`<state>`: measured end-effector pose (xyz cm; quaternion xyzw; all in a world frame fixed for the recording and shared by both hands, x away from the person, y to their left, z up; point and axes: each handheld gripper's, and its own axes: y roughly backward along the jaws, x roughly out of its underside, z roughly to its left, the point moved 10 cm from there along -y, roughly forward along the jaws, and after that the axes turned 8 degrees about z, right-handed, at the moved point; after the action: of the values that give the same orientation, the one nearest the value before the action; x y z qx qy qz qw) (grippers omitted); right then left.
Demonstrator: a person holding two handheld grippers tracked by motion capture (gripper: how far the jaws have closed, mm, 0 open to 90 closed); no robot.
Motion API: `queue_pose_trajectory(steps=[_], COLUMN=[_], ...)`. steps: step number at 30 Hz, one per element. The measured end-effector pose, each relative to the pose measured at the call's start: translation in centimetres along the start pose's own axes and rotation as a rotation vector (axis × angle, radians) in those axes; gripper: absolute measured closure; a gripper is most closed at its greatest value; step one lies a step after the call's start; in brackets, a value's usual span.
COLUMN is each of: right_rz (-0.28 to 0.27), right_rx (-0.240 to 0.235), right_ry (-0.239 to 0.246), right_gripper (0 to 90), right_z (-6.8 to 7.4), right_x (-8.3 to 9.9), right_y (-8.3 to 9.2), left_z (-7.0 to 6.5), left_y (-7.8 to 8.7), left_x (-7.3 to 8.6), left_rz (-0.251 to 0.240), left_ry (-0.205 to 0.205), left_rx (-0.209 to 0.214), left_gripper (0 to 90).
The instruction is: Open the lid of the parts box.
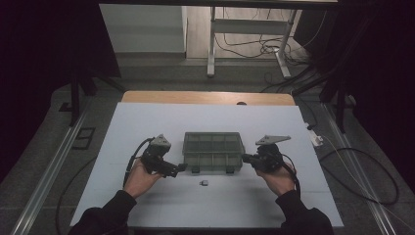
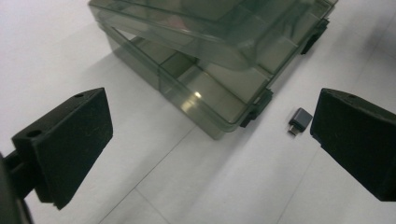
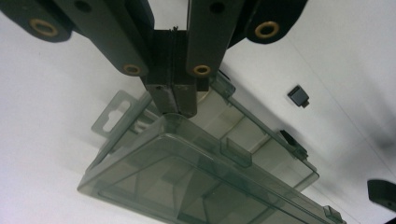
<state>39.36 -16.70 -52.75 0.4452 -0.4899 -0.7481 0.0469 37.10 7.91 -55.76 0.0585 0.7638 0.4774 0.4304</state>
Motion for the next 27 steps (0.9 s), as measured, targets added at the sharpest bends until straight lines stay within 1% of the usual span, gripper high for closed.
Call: queue_pose_trajectory(steps=[1,5,7,8,9,10,11,12,13,14,15,17,19,21,23,24,27], right_rz=[-0.010,-0.028,-0.035,-0.040,-0.040,-0.044,-0.045,-0.051,-0.055,-0.055,-0.057,-0.059,-0.061,-0.065,-0.071,-0.073,-0.077], right_rx=[0.003,0.005,0.005,0.007,0.007,0.009,0.010,0.010,0.009,0.009,0.008,0.011,0.014,0.017,0.017,0.017,0.019], right_ry=[0.003,0.006,0.002,0.003,0.003,0.003,0.000,0.002,0.001,0.001,0.001,0.004,0.006,0.008,0.008,0.005,0.006], right_gripper=[89.0,89.0,89.0,89.0,89.0,89.0,89.0,89.0,89.0,89.0,89.0,89.0,89.0,89.0,89.0,89.0,89.0], right_z=[0.0,-0.1,-0.2,-0.3,-0.3,-0.3,-0.4,-0.4,-0.4,-0.4,-0.4,-0.4,-0.5,-0.5,-0.6,-0.6,-0.7], right_x=[-0.5,-1.3,-1.7,-1.9,-1.9,-2.1,-2.3,-2.5,-2.8,-2.8,-2.8,-3.1,-3.4,-3.7,-3.9,-4.1,-4.4], right_y=[0.1,0.4,0.5,0.6,0.6,0.6,0.7,0.7,0.8,0.8,0.8,0.7,0.7,0.7,0.7,0.7,0.7], left_z=[-0.1,-0.5,-0.7,-0.7,-0.7,-0.7,-0.8,-0.8,-1.0,-1.0,-1.1,-1.4,-1.7,-2.1,-2.4,-2.7,-3.1], left_y=[-0.1,-0.4,-0.5,-0.6,-0.6,-0.7,-0.7,-0.8,-0.9,-0.9,-0.9,-1.1,-1.3,-1.6,-1.9,-2.0,-2.6], left_x=[0.0,-0.3,-0.4,-0.5,-0.5,-0.5,-0.5,-0.5,-0.6,-0.6,-0.7,-0.9,-1.0,-1.3,-1.6,-1.9,-2.3], left_rz=[0.002,0.012,0.020,0.021,0.021,0.028,0.030,0.028,0.025,0.025,0.023,0.017,0.015,0.015,0.013,0.009,0.007], left_ry=[-0.003,-0.012,-0.026,-0.030,-0.030,-0.038,-0.042,-0.042,-0.045,-0.045,-0.048,-0.049,-0.051,-0.059,-0.068,-0.076,-0.094], left_rx=[0.003,0.009,-0.008,-0.016,-0.016,-0.024,-0.031,-0.036,-0.027,-0.027,-0.017,0.000,0.010,0.026,0.032,0.039,0.043], left_gripper=[0.0,0.0,0.2,1.8,4.1,4.1,6.8,9.6,16.8,20.8,20.8,31.9,40.2,52.0,60.2,65.9,77.0])
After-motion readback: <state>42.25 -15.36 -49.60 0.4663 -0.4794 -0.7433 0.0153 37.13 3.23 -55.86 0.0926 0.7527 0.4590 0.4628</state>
